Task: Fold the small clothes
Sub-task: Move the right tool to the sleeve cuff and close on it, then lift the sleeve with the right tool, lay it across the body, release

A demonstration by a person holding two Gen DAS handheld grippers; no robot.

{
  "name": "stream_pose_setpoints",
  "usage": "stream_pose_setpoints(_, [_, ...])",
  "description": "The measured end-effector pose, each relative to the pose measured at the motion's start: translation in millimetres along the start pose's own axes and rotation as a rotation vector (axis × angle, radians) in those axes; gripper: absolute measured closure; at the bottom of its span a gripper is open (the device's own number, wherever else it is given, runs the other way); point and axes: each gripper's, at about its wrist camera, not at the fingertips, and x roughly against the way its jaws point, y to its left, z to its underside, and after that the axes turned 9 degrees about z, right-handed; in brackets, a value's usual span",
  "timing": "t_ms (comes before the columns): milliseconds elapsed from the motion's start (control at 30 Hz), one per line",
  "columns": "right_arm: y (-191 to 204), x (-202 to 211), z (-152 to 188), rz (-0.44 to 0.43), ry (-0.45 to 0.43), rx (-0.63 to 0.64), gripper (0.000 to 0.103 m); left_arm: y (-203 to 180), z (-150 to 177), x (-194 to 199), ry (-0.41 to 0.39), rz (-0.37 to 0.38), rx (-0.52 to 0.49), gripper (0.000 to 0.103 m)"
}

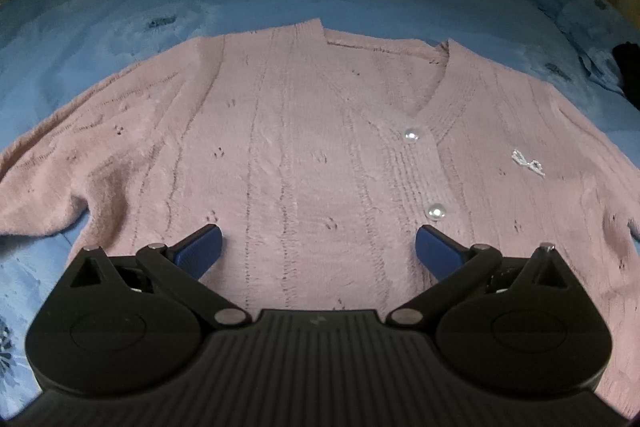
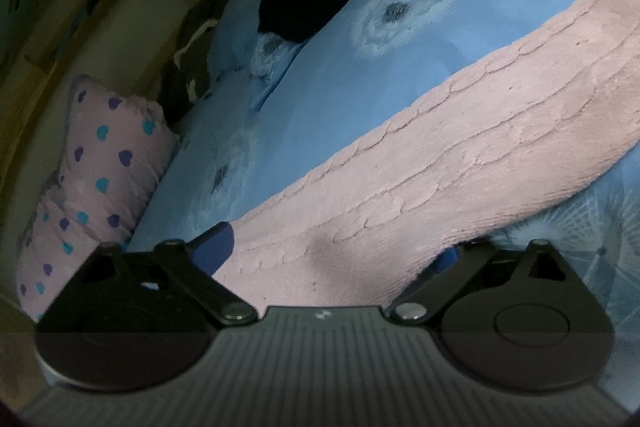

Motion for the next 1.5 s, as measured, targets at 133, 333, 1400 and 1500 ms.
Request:
stream_pose_setpoints(133, [7, 2, -2, 0.063, -0.047, 0.063, 0.027, -1, 2, 5, 0.001, 0.018, -0.026, 0.000])
stream_pose_setpoints(333, [20, 10, -8, 0.095, -0.099, 0.176, 0.078, 2, 4, 8, 0.009, 0.053, -0.003, 0.000])
stream_pose_setpoints(1400, [211, 26, 160, -0.424, 0.025, 1.158, 0.089, 26, -7, 18, -0.024, -0.020, 0.070, 0.000])
stream_pose_setpoints(1500, [207, 12, 174, -0.405, 0.124, 1.156, 0.088, 28, -8, 17, -0.022, -0.024, 0.081, 0.000])
